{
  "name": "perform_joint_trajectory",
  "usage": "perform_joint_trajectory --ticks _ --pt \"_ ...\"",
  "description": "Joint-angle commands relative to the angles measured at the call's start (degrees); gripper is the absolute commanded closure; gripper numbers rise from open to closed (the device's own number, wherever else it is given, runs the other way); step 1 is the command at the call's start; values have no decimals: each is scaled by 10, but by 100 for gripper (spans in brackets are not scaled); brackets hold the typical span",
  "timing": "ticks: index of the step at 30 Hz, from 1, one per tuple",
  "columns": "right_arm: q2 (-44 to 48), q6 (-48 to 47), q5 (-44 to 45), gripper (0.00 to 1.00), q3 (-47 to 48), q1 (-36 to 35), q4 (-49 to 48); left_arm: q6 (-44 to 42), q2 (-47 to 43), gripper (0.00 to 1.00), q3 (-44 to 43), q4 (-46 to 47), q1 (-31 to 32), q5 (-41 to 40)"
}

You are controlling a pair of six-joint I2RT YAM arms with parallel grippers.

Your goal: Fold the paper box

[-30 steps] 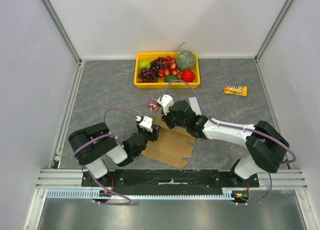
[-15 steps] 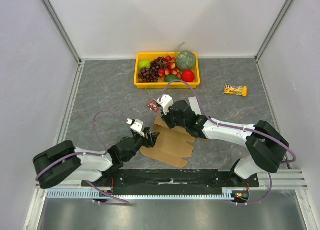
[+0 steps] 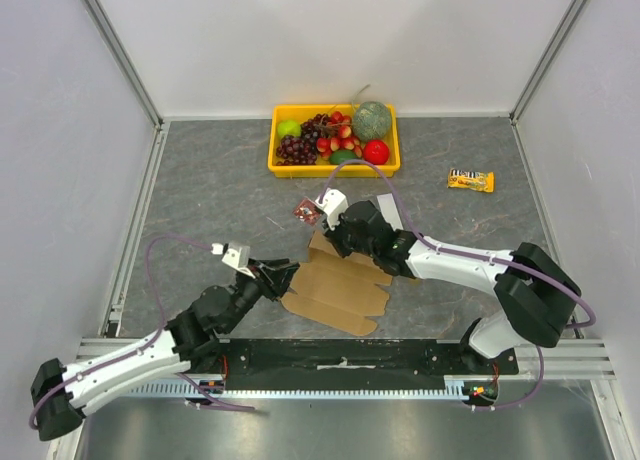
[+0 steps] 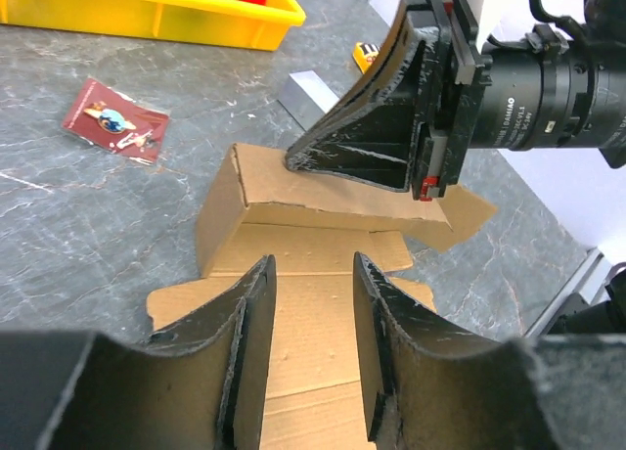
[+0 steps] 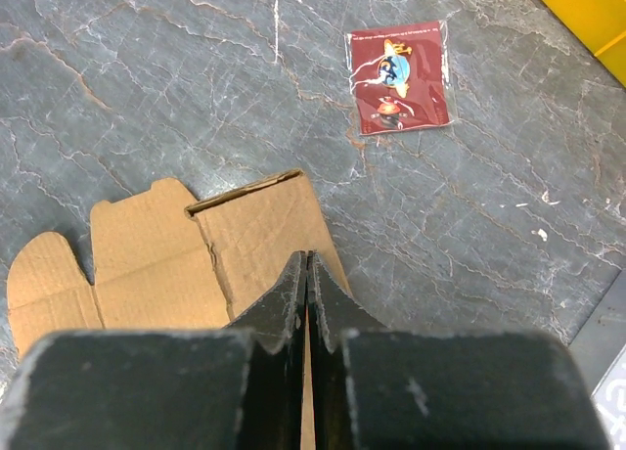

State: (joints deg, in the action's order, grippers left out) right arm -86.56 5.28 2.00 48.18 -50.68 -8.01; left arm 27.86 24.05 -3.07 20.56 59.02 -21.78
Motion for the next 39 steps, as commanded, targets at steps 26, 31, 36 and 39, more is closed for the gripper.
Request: perform_joint_trajectory --ticks 26,31,36,39 --pt "302 157 237 73 -18 43 279 -121 362 48 -358 -83 -128 152" --pt "301 187 185 60 -1 84 408 -155 469 48 -444 -111 -165 282" --pt "300 206 145 54 -17 126 433 -196 564 50 -529 -135 -174 365" --pt "299 210 121 54 -26 149 437 -219 613 53 -562 -147 -174 409"
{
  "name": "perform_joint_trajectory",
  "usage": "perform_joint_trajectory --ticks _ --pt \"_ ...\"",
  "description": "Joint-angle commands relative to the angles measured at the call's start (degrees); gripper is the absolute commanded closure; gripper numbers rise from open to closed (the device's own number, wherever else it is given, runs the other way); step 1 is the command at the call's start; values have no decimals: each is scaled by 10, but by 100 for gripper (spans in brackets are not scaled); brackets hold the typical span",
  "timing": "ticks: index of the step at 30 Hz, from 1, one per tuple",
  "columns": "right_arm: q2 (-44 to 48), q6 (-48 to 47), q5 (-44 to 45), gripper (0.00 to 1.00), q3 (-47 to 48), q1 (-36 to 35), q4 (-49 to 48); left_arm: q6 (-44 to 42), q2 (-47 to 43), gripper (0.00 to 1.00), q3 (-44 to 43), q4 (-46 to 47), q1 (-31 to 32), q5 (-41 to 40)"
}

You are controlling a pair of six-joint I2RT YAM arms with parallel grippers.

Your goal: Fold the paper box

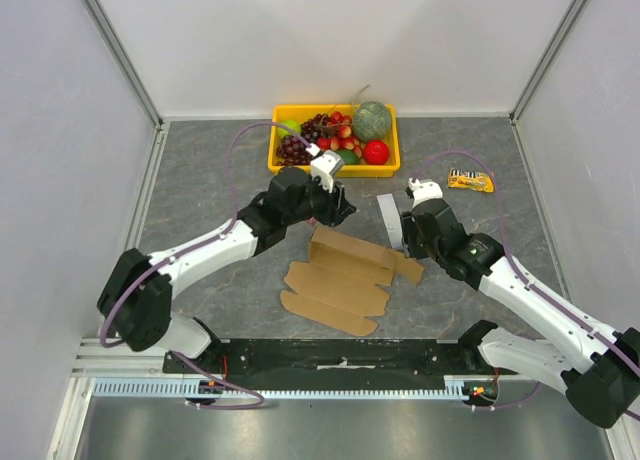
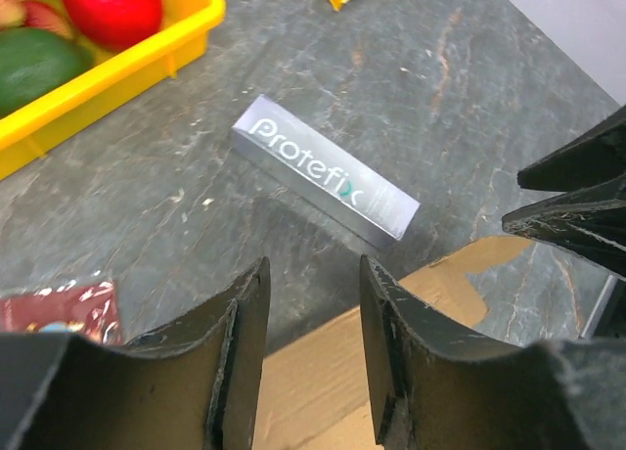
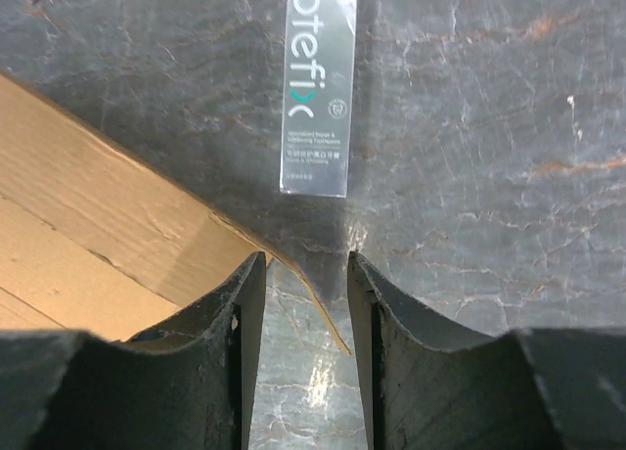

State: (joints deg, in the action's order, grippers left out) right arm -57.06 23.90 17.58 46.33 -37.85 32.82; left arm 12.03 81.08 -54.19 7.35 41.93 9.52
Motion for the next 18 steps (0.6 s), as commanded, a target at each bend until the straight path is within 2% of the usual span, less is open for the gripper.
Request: perform_joint_trajectory --ticks 1,7,18 --pt "3 25 -45 54 -11 26 28 -68 59 53 -62 -18 -3 109" --pt "1 28 -87 53 -37 33 29 -93 124 59 -101 -52 -3 142" --pt "-39 14 -105 52 -57 33 5 -116 174 60 -128 -61 -2 166"
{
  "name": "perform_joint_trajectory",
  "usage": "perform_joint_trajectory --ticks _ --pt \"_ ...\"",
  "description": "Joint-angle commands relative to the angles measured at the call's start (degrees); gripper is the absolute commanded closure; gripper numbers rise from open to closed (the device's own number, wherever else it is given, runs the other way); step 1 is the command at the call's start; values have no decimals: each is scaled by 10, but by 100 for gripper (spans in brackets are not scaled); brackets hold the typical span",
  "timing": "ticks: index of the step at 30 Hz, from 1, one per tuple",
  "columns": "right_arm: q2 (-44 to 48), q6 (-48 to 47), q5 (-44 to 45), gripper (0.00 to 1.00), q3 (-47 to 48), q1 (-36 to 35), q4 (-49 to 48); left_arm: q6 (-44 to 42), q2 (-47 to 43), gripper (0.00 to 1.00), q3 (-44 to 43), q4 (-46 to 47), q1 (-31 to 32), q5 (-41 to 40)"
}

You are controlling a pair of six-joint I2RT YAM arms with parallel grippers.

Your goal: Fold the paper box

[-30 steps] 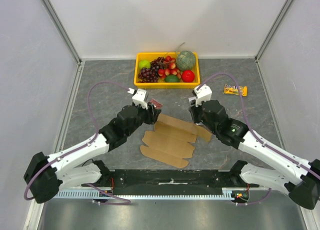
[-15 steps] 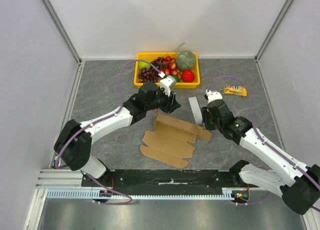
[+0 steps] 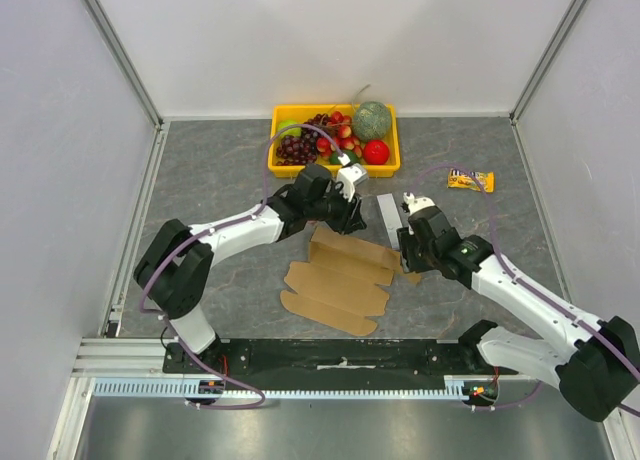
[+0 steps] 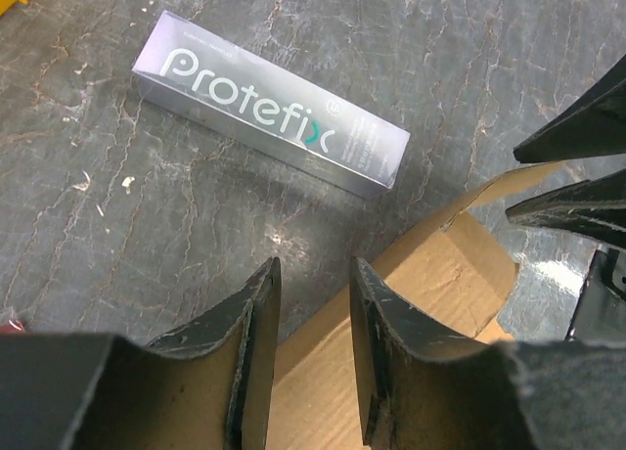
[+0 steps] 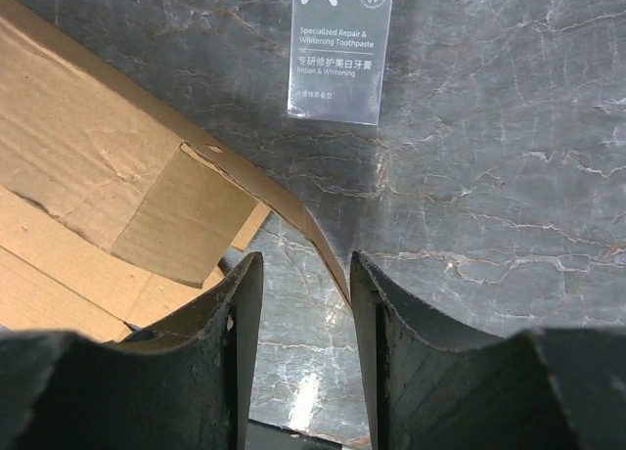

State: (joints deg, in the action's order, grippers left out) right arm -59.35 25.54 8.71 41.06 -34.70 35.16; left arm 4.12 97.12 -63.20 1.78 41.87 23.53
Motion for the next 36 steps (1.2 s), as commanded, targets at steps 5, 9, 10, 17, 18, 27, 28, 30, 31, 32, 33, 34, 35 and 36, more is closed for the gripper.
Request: perform_joint_trajectory --ticks 5,9,10,17,18,27,28,30,31,32,33,34,35,36 --pt "-34 -8 -28 57 -12 2 -36 -40 33 60 -50 -11 -2 36" --pt "-38 -26 -43 68 -17 2 -54 -40 47 60 -54 -14 -3 37" --pt "-38 -29 -42 72 -18 2 -60 -40 51 60 -56 -14 -5 35" --pt "-32 -51 -41 84 -21 2 -95 -30 69 61 -61 -32 -23 29" --pt "-33 -52 -40 85 -19 2 -100 -26 71 61 -61 -32 -24 27" --pt "-82 -24 -13 84 20 2 -131 4 51 63 -38 -66 -29 -32" --pt "-88 -27 -13 84 24 2 -137 7 43 63 -30 -65 -30 -37" --pt "-104 -37 -10 84 30 2 -147 12 31 63 -15 -64 -32 -45" --pt "-111 -45 -10 84 34 2 -154 14 25 63 -8 -64 -33 -48" --pt "-117 -52 -10 84 37 2 -159 16 19 63 -1 -65 -33 -53" --pt "-124 -60 -11 84 40 2 -164 18 14 63 5 -65 -35 -59" --pt "-129 -70 -13 84 42 2 -170 19 10 63 11 -68 -35 -65" --pt "-133 -78 -14 84 44 2 -177 21 5 63 16 -71 -35 -73" --pt "-136 -88 -16 83 46 2 -185 23 -1 63 21 -75 -35 -81"
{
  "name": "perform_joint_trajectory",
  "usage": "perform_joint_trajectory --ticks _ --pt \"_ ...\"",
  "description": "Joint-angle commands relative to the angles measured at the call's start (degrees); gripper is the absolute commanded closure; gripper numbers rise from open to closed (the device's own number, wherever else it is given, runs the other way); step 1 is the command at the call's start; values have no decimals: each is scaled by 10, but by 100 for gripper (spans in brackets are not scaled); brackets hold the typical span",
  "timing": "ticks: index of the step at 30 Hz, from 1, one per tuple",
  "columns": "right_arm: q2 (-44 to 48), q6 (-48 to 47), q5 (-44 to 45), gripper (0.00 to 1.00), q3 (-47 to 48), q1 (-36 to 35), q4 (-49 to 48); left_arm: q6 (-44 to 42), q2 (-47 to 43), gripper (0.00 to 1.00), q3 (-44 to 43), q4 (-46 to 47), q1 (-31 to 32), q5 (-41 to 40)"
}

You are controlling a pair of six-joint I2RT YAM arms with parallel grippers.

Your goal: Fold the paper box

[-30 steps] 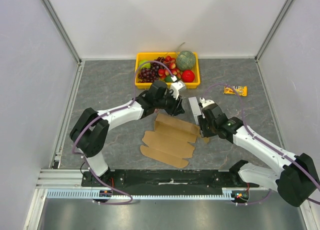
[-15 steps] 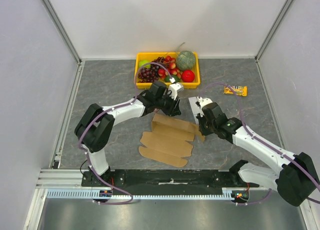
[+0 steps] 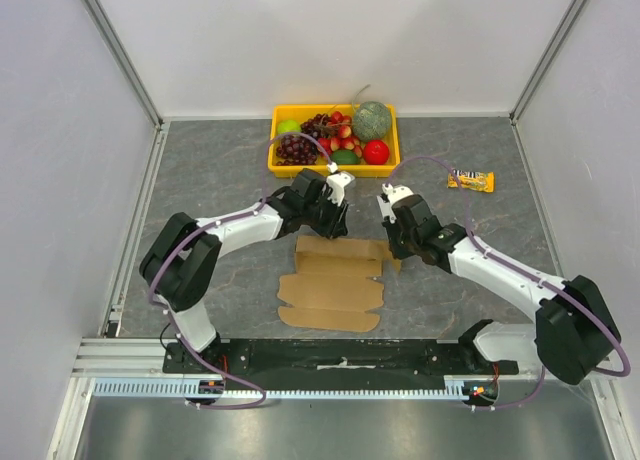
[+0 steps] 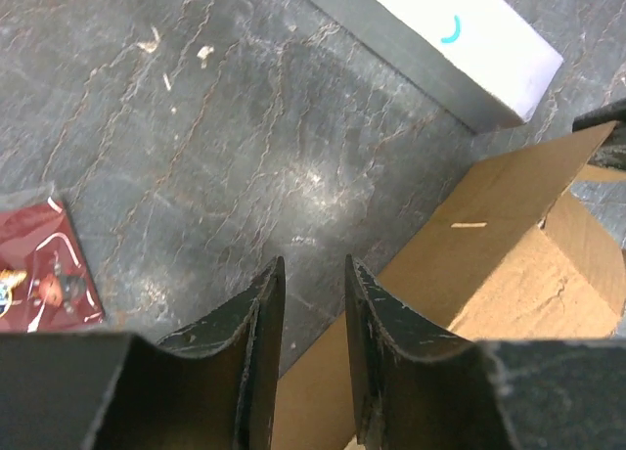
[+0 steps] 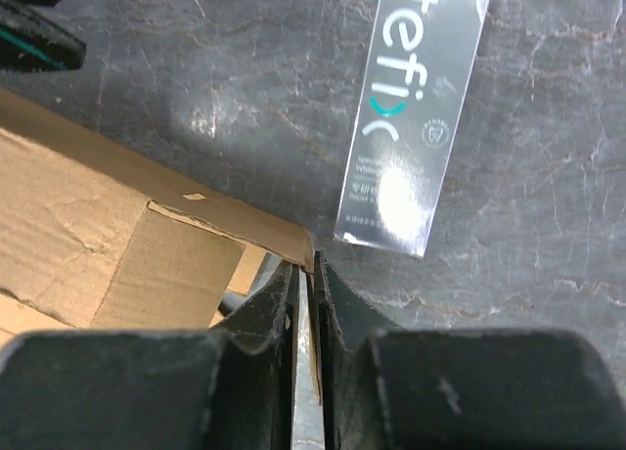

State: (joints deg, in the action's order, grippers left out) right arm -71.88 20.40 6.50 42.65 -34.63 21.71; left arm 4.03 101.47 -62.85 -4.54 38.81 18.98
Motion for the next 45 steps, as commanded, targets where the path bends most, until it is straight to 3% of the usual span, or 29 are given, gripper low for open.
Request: perform_joint_trajectory --ticks 1,16,21,28,40,45 --pt "-13 -46 5 83 32 1 -56 26 -49 63 22 -14 -5 -44" --pt "-56 -106 -62 82 27 1 -149 60 -202 61 99 -43 -14 -178" --pt "-50 -110 -63 80 22 1 -156 62 -275 55 151 19 -12 -142" --pt "-42 -109 -63 73 17 2 -156 72 -268 58 168 31 -2 -83" --pt "-18 -101 -47 59 23 1 -141 82 -292 62 212 44 23 -86" --pt "12 -89 -35 59 31 1 -124 84 -291 62 223 43 24 -86"
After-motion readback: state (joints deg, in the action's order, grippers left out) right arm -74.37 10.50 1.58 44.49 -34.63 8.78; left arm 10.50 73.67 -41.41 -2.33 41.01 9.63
